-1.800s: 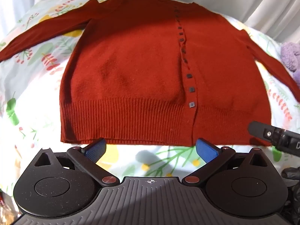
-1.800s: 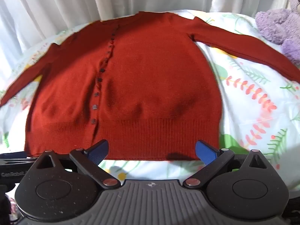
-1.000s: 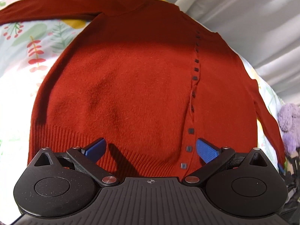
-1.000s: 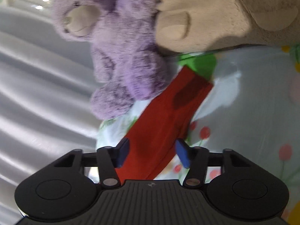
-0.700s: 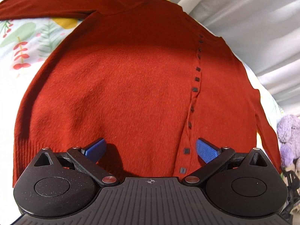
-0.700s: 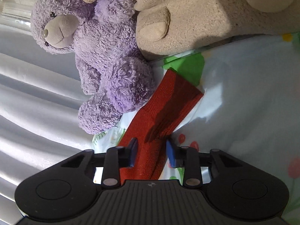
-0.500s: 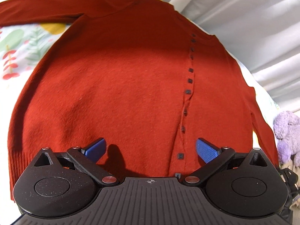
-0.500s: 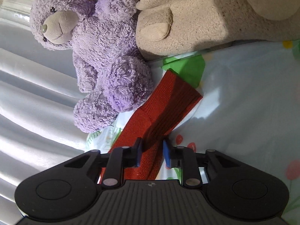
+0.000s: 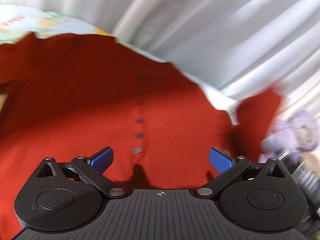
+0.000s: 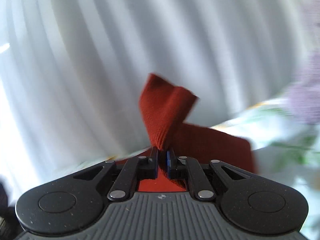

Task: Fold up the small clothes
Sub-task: 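Lift the sleeve with the right tool and fold it across the cardigan body, then grasp the other sleeve cuff with the left tool and lift it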

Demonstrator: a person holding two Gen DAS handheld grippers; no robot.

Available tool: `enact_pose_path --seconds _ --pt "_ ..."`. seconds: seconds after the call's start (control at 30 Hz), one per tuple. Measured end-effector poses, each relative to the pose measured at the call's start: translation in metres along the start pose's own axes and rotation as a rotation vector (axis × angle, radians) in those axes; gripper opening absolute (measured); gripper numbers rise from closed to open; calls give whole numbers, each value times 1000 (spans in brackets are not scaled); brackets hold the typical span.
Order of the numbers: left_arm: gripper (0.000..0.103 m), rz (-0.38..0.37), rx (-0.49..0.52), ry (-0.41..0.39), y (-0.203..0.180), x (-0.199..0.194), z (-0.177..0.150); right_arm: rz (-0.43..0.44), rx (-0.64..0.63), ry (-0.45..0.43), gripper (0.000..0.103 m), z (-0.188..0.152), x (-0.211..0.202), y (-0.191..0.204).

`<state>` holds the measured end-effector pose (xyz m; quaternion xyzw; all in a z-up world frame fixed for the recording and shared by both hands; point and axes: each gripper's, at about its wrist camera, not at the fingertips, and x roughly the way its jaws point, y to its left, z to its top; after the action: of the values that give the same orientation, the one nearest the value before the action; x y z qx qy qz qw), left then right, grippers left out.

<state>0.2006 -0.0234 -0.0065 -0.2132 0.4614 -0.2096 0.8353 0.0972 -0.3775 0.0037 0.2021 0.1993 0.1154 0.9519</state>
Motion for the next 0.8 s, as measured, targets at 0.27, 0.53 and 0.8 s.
enact_pose_path --seconds 0.27,0.53,0.8 --pt "90 -6 -71 116 35 46 21 -116 94 154 26 -48 9 -3" --pt "87 -88 -212 167 70 35 -5 -157 241 199 26 -70 -22 -8" --pt "31 -93 -264 188 82 42 -10 -149 286 238 26 -79 -17 0"
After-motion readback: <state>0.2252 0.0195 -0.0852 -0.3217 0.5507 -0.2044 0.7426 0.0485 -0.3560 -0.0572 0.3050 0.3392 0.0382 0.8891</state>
